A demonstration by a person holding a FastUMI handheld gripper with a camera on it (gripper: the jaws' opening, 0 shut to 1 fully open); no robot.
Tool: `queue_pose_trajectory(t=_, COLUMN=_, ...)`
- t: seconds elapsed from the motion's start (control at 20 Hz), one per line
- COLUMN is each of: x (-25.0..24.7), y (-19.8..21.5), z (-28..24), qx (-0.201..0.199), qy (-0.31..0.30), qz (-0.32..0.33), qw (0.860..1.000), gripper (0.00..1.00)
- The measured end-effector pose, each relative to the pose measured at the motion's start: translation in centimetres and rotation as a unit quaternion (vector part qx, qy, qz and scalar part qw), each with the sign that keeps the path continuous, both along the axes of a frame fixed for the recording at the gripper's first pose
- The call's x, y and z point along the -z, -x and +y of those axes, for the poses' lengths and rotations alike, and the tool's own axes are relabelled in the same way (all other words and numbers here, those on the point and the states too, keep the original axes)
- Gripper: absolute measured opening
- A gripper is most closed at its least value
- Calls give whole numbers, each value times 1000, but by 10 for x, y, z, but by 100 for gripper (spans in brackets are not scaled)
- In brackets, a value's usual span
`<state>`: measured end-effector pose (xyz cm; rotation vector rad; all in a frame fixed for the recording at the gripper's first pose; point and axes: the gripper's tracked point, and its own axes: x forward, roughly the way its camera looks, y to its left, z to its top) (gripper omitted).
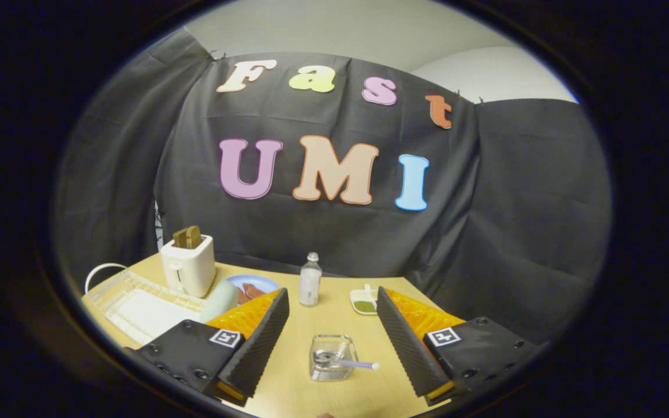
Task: Take the plate from the dish rack, then take the spoon from the basket and place it into the plate.
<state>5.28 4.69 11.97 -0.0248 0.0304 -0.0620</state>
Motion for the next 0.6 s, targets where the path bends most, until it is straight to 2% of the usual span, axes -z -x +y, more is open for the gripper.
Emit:
queue_pose_trajectory(t=0.2, x=-41, y=-36, z=51, qx=-27, qy=-41, qz=27, qw=998, gripper=100)
queue_pose_trajectory(t=0.35, x=-28, y=-63, z=93, qx=-43, qy=-37, qz=95, qw=994, gripper=100)
queue_pose_trajectory(t=0.4, x=-20, y=-70, z=101, qx=-37, qy=-30, qz=122, qw=991, gripper=100)
queue_pose_trajectory(t=0.5, x=9, y=-79, z=102, qx=-1, qy=-17, qz=184, qw=983, gripper=100)
queue_pose_trajectory(t=0.6, x=40, y=-82, z=113, qx=2, qy=-15, qz=240, qw=971, gripper=100)
